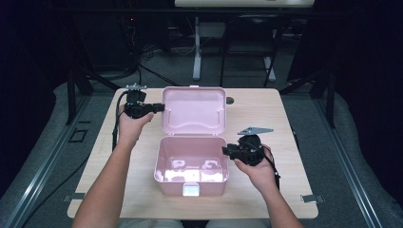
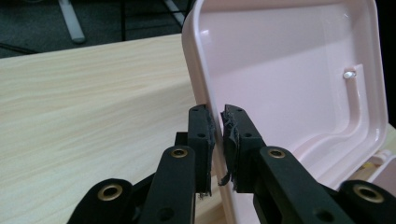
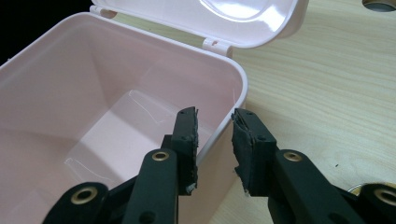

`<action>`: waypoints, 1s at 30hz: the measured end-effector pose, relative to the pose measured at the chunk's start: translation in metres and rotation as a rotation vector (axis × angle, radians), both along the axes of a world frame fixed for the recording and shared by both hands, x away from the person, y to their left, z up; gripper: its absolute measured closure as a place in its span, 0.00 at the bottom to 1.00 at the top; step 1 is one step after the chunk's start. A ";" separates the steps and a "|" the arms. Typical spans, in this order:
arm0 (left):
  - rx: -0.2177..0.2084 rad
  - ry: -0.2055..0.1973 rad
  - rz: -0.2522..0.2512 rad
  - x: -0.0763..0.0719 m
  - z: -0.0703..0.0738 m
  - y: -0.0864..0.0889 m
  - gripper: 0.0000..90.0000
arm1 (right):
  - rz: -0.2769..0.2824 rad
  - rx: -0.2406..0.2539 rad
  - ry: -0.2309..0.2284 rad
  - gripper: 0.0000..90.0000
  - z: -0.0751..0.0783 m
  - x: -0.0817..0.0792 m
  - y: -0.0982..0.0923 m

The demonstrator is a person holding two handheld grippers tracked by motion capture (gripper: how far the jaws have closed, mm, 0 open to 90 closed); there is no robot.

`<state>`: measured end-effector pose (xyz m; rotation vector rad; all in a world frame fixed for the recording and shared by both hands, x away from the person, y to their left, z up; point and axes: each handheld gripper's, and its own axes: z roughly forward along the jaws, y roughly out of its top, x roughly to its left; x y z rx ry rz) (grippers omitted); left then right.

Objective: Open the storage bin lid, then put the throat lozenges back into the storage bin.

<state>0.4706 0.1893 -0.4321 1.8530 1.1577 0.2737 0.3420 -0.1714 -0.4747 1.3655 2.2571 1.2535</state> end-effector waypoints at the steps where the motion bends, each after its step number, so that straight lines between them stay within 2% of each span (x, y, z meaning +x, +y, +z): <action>1: -0.008 0.005 0.002 0.001 -0.002 0.000 0.90 | 0.000 0.000 0.000 0.78 0.000 0.000 0.000; 5: -0.015 0.020 0.011 0.004 -0.006 0.000 0.90 | -0.003 0.004 0.001 0.78 0.000 0.000 0.000; 12: 0.000 0.027 0.015 0.006 -0.010 0.000 0.91 | -0.002 0.005 0.002 0.78 0.000 0.000 0.000; 13: -0.019 0.030 -0.002 0.005 -0.009 0.001 0.95 | -0.002 0.005 0.002 0.79 0.000 0.000 0.000; 14: -0.060 0.041 -0.020 0.006 -0.009 0.001 0.96 | -0.003 0.006 0.000 0.78 0.000 0.000 0.000; 15: -0.069 0.042 -0.026 0.005 -0.008 0.000 0.96 | 0.002 0.004 0.000 0.79 0.000 0.000 0.000; 17: -0.008 0.022 -0.014 0.004 -0.006 -0.004 0.96 | -0.001 -0.003 -0.001 0.77 -0.001 0.000 0.001; 18: 0.007 0.021 -0.015 0.004 -0.007 -0.006 0.96 | 0.001 0.003 0.001 0.76 -0.001 0.000 0.001; 20: 0.006 0.025 -0.017 0.004 -0.008 -0.006 0.95 | 0.020 0.011 0.009 0.76 -0.002 0.001 0.002; 25: 0.002 0.024 -0.011 0.001 -0.009 -0.004 0.93 | 0.013 0.007 0.014 0.75 -0.003 0.001 0.004; 30: 0.006 0.015 -0.002 -0.006 -0.005 0.000 0.84 | 0.012 0.005 0.016 0.75 -0.003 0.001 0.004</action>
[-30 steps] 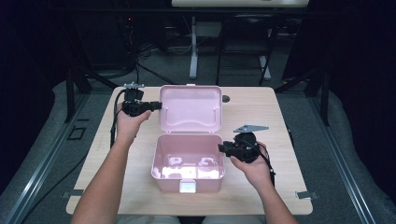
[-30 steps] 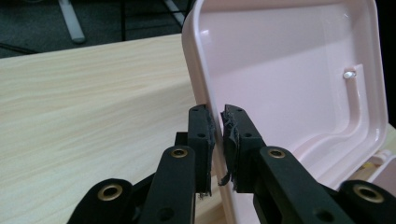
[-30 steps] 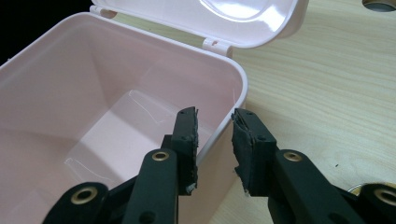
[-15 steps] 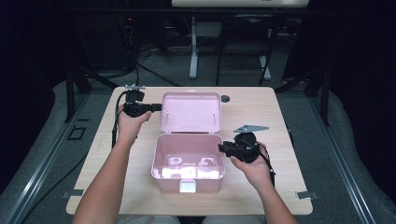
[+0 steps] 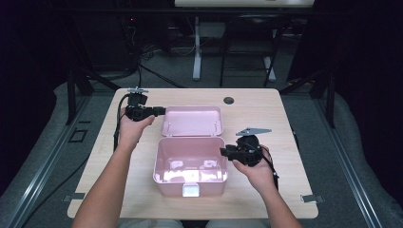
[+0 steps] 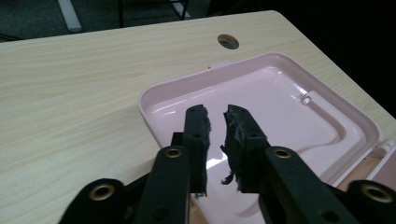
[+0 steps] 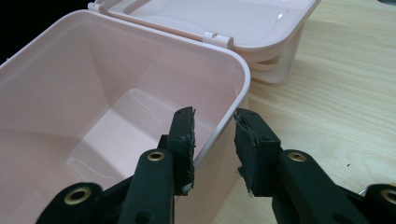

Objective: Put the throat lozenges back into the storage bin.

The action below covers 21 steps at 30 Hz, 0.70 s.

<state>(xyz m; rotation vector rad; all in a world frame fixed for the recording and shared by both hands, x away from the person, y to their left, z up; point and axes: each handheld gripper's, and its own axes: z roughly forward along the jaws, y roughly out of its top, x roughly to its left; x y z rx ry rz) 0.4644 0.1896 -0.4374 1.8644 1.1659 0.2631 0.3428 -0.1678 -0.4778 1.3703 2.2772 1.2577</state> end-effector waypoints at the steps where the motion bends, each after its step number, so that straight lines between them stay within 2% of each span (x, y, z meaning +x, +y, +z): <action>1: 0.000 0.000 -0.002 -0.002 0.001 0.001 0.83 | 0.000 0.000 0.000 0.75 0.000 0.000 0.000; 8: 0.018 -0.008 -0.008 -0.020 0.001 0.008 0.75 | 0.001 -0.003 0.002 0.75 0.001 0.000 0.000; 13: 0.018 0.001 -0.032 -0.036 -0.003 0.015 0.70 | 0.004 0.002 0.004 0.75 0.001 0.000 0.000; 21: -0.002 -0.017 -0.049 -0.066 -0.009 0.025 0.65 | 0.000 0.010 -0.007 0.74 0.005 0.000 -0.002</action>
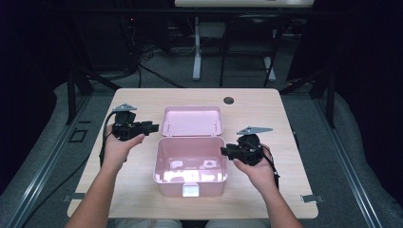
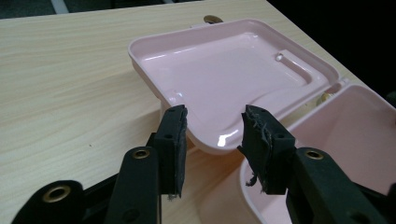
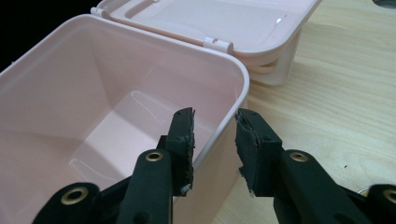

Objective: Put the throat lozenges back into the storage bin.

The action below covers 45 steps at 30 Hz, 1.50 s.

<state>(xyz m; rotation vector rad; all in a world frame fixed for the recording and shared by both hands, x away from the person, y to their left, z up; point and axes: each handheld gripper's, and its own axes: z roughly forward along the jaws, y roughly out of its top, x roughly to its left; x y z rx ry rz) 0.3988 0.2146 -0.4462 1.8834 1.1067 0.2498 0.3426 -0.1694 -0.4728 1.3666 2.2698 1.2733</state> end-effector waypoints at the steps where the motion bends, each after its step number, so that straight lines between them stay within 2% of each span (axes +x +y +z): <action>1: -0.002 0.000 -0.003 -0.004 -0.001 0.000 0.65 | 0.001 -0.001 -0.002 0.74 0.001 0.000 -0.001; 5: 0.007 0.001 -0.024 -0.016 -0.004 -0.001 0.61 | 0.005 0.010 -0.016 0.73 0.006 -0.002 -0.002; 9: -0.002 0.011 -0.043 -0.025 -0.010 -0.004 0.60 | 0.003 0.017 -0.028 0.71 0.011 -0.004 -0.004; 13: 0.005 0.038 -0.067 -0.029 -0.017 -0.007 0.60 | -0.004 0.025 -0.029 0.71 0.012 -0.004 -0.006; 15: 0.001 0.039 -0.069 -0.030 -0.019 -0.008 0.61 | -0.004 0.024 -0.032 0.70 0.012 -0.004 -0.007; 22: 0.022 0.054 -0.079 -0.031 -0.025 -0.013 0.72 | -0.007 0.025 -0.029 0.70 0.011 -0.004 -0.008; 26: 0.055 0.046 -0.068 -0.031 -0.028 -0.015 0.79 | -0.010 0.024 -0.025 0.70 0.010 -0.004 -0.009; 45: 0.064 0.012 -0.057 -0.025 -0.030 -0.019 0.85 | -0.027 0.029 -0.031 0.70 0.012 -0.006 -0.013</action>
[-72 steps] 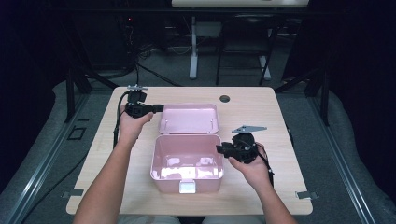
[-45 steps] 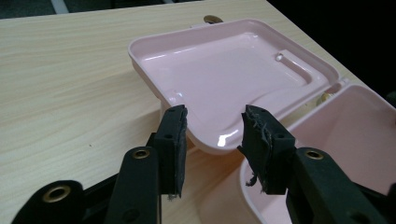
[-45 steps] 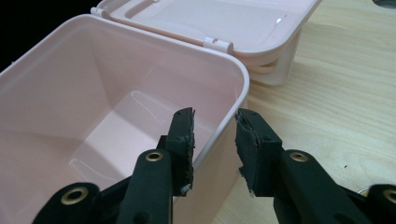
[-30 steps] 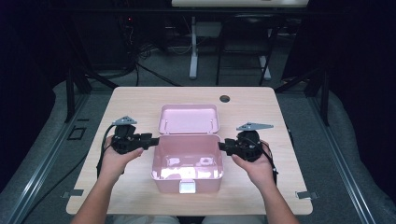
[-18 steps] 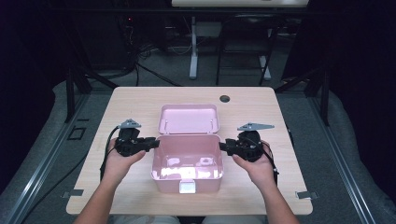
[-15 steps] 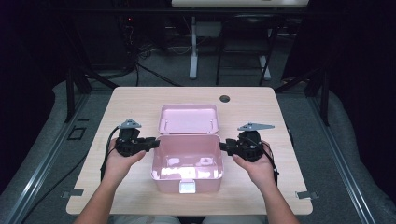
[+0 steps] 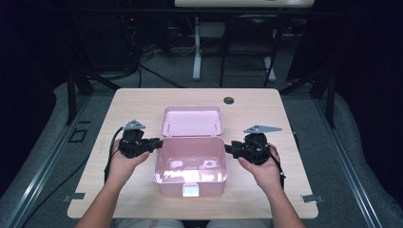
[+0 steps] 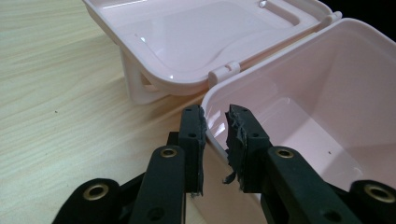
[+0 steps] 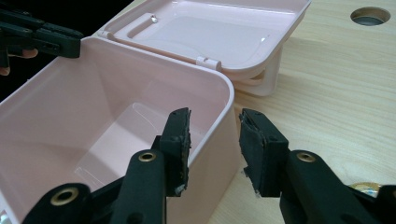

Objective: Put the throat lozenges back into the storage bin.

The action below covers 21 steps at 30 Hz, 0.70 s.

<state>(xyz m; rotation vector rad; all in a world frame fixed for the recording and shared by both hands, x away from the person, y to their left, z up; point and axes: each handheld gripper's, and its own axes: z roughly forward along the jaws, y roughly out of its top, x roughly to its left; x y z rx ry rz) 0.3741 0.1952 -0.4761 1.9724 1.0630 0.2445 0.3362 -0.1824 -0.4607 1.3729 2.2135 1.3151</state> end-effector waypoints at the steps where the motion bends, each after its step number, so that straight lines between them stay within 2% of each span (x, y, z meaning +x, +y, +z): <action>1: -0.001 -0.002 0.004 0.000 0.000 -0.001 0.86 | -0.002 0.004 -0.002 0.70 0.000 0.000 0.000; 10: 0.026 -0.024 0.009 0.003 0.000 -0.004 0.89 | -0.011 0.003 -0.002 0.70 0.000 -0.001 -0.003; 17: 0.021 -0.023 0.022 0.004 0.000 -0.010 0.92 | -0.014 0.003 -0.001 0.70 0.001 -0.002 -0.003; 21: 0.029 -0.022 0.007 0.005 0.000 -0.013 0.92 | -0.015 0.004 0.000 0.70 0.001 -0.002 -0.003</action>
